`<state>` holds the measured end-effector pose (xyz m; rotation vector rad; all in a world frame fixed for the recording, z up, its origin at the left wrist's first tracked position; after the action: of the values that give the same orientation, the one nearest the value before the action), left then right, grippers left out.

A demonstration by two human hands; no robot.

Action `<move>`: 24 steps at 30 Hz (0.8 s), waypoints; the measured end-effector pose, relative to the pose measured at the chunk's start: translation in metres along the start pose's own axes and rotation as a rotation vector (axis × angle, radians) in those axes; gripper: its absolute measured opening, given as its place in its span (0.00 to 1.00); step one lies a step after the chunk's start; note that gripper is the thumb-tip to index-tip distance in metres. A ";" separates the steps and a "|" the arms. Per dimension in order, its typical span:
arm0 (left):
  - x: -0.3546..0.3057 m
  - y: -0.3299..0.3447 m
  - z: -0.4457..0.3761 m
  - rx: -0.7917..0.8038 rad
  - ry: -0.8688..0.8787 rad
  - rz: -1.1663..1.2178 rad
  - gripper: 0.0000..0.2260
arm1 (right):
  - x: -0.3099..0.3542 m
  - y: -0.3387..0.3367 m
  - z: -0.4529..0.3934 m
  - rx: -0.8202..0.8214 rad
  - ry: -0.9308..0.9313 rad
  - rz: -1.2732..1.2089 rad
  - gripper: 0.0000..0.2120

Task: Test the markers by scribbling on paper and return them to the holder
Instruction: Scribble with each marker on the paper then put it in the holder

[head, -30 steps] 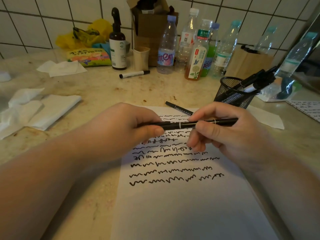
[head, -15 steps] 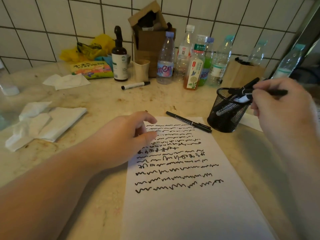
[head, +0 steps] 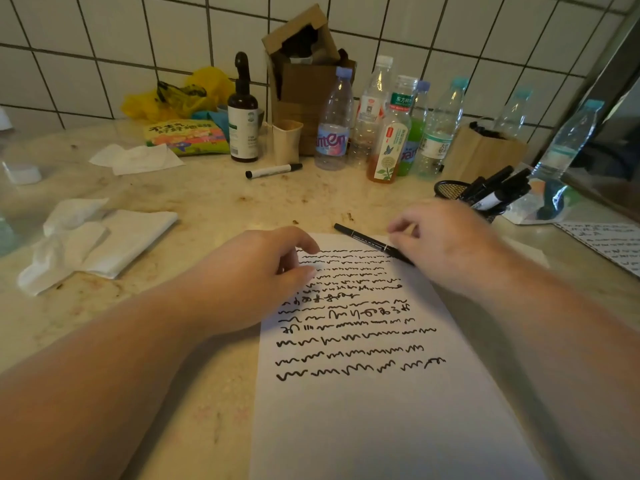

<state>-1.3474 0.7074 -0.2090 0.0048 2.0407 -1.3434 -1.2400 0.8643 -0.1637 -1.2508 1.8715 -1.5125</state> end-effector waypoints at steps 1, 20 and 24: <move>0.000 -0.001 0.000 0.001 0.001 -0.010 0.11 | 0.002 0.015 -0.004 0.036 -0.028 0.065 0.09; -0.024 0.003 0.013 0.125 -0.002 0.238 0.11 | 0.053 0.031 0.041 0.291 0.096 -1.251 0.10; -0.024 0.000 0.012 0.111 -0.004 0.186 0.12 | 0.047 0.030 0.038 0.160 0.019 -1.245 0.05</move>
<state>-1.3230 0.7055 -0.1988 0.2354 1.9083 -1.3351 -1.2456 0.8040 -0.1937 -2.5045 0.8307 -2.1072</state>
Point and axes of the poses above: each hand's wrist, its own z-axis away from the middle knuckle, its own y-axis out of the palm, x = y × z, the point moved 10 cm from there along -z, towards the middle knuckle, and after that the axes turned 6 degrees about -x, right-handed, at the moved point
